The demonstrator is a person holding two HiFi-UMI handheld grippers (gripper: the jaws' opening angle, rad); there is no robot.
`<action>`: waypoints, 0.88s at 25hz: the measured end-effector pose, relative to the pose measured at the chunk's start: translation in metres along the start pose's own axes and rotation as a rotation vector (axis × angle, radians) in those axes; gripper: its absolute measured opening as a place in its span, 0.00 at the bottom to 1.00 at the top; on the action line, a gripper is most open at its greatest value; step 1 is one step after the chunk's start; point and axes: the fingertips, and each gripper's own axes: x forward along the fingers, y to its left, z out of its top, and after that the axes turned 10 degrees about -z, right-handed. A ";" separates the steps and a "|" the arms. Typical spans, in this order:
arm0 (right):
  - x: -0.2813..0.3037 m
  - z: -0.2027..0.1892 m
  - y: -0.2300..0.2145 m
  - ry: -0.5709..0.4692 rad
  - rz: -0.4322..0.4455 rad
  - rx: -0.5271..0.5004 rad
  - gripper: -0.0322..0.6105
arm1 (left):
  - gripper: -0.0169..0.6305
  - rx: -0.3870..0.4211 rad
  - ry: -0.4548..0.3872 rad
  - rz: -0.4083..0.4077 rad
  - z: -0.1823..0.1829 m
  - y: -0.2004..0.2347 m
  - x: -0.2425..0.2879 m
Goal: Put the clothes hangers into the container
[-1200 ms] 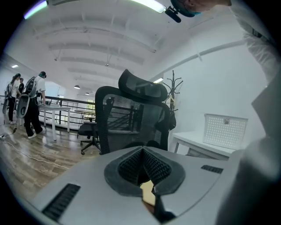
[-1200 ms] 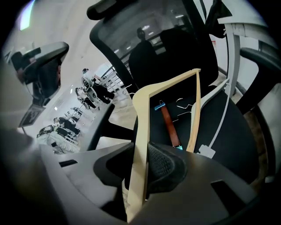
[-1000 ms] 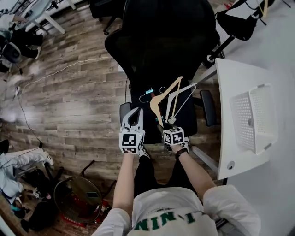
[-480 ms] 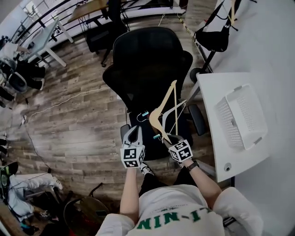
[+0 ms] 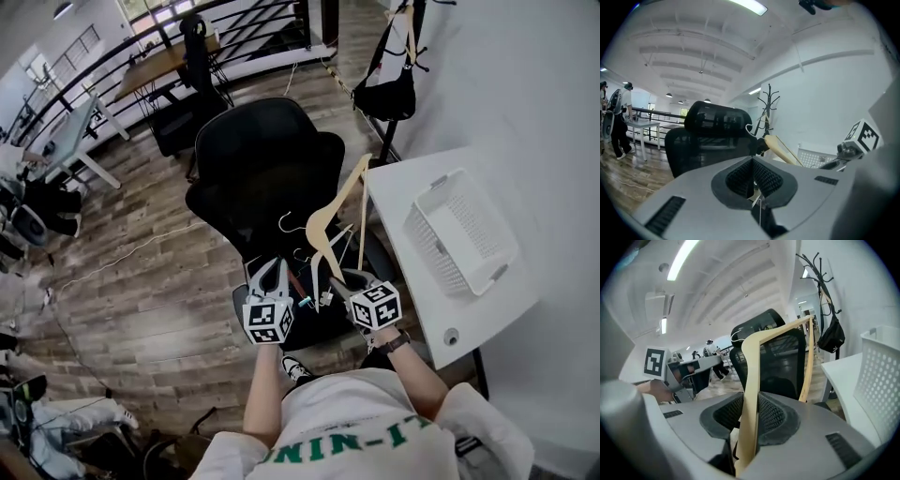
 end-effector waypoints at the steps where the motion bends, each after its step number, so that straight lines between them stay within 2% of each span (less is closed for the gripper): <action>1: -0.008 0.010 -0.005 -0.022 -0.011 -0.005 0.22 | 0.04 0.010 -0.008 -0.017 0.008 -0.007 0.006; 8: -0.083 0.070 -0.070 -0.157 -0.057 -0.017 0.22 | 0.04 0.064 -0.044 -0.135 0.050 -0.092 0.064; 22: -0.206 0.125 -0.230 -0.295 -0.327 -0.044 0.22 | 0.04 0.161 -0.070 -0.437 0.091 -0.246 0.159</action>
